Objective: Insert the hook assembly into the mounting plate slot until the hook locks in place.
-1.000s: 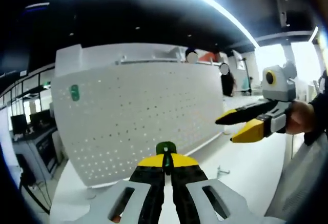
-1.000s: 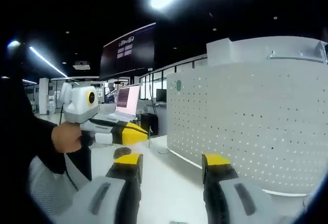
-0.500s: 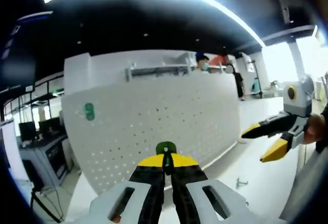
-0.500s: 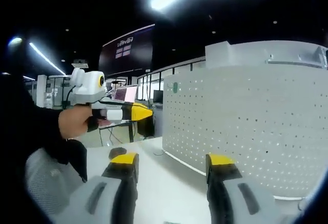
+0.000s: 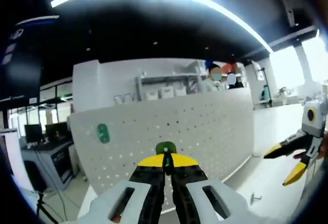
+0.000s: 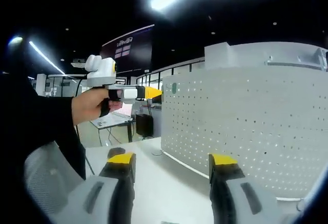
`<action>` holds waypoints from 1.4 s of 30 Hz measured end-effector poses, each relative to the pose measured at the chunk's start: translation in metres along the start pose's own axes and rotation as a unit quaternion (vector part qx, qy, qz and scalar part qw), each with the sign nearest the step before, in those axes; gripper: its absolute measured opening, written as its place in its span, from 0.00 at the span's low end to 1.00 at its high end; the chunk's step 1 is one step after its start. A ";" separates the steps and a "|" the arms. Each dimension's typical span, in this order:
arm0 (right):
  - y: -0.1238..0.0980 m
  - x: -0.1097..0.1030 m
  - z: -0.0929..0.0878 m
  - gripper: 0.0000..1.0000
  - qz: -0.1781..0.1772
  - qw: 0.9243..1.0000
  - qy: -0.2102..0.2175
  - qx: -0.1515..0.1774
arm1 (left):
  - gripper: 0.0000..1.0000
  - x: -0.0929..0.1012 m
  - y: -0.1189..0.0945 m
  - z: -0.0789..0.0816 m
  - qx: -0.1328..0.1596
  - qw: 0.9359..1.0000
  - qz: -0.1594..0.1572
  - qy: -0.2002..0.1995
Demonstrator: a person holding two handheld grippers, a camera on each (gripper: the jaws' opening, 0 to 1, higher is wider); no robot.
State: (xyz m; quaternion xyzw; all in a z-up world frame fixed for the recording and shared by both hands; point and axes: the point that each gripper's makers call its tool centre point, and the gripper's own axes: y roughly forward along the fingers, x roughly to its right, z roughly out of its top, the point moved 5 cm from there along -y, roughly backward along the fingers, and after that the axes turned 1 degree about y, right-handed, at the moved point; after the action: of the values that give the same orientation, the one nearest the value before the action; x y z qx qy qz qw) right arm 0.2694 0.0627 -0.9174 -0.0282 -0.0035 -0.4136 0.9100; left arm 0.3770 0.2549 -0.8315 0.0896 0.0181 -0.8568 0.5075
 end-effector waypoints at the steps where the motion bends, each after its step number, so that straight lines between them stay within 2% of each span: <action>1: 0.000 0.000 0.000 0.56 0.000 1.000 0.000 0.000 | 0.03 -0.002 0.002 0.002 0.002 1.000 0.002 0.000; 7: -0.001 0.002 0.000 0.56 -0.003 1.000 0.000 0.001 | 0.03 -0.022 0.022 0.014 0.015 1.000 0.023 -0.006; 15: -0.002 0.003 0.000 0.57 -0.005 1.000 -0.005 -0.002 | 0.03 -0.033 0.040 0.026 0.030 0.999 0.042 -0.010; 27: -0.002 0.007 -0.003 0.57 -0.014 1.000 0.000 -0.007 | 0.03 -0.058 0.063 0.015 0.027 0.997 0.076 -0.008; 42: -0.002 0.011 -0.006 0.57 -0.022 1.000 0.002 -0.011 | 0.02 -0.067 0.087 0.013 0.025 0.997 0.080 0.003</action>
State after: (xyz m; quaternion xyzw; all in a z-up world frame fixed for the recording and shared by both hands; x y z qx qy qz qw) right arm 0.2754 0.0525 -0.9228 -0.0373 0.0026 -0.4338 0.9003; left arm 0.4826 0.2693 -0.8025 0.1055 -0.0090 -0.8137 0.5716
